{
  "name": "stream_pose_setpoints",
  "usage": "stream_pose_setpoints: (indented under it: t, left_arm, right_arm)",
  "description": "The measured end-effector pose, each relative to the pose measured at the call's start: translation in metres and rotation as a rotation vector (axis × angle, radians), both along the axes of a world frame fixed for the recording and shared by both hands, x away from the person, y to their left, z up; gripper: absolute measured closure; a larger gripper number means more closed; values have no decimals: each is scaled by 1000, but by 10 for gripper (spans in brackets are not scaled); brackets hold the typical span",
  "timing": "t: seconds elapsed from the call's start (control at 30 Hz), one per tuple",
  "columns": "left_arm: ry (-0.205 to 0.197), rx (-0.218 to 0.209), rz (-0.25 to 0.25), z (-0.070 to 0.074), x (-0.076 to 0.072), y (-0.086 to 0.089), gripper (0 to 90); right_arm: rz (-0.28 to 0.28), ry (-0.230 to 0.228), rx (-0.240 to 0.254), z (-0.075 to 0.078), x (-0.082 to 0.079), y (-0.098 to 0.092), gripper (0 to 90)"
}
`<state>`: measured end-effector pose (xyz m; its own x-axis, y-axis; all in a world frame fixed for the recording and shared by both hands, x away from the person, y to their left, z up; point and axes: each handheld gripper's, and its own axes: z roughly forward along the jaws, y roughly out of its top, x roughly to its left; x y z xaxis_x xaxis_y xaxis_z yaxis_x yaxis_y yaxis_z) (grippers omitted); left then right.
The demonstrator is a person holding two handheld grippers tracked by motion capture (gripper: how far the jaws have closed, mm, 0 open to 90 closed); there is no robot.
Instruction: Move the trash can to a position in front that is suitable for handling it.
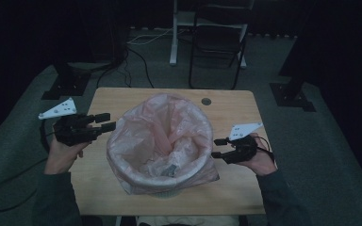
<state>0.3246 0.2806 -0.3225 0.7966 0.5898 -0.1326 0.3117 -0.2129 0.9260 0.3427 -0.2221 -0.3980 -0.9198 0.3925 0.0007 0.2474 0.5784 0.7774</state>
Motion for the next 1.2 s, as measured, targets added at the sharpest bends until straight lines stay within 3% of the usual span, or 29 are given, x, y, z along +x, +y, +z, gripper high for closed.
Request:
stream_pose_setpoints:
  t: [0.33,0.57,0.77,1.2]
  left_arm:
    - [49,33,-8,-4,6,-8,505]
    - [62,57,-9,-8,10,-16,506]
    - [63,52,-6,-11,14,-17,506]
    - [36,89,85,-13,22,-15,524]
  right_arm:
    - [-18,-12,30,1,1,13,465]
    - [-26,-6,38,-3,2,24,465]
    - [-56,-3,47,-4,5,30,465]
    - [-124,-17,57,-3,19,46,466]
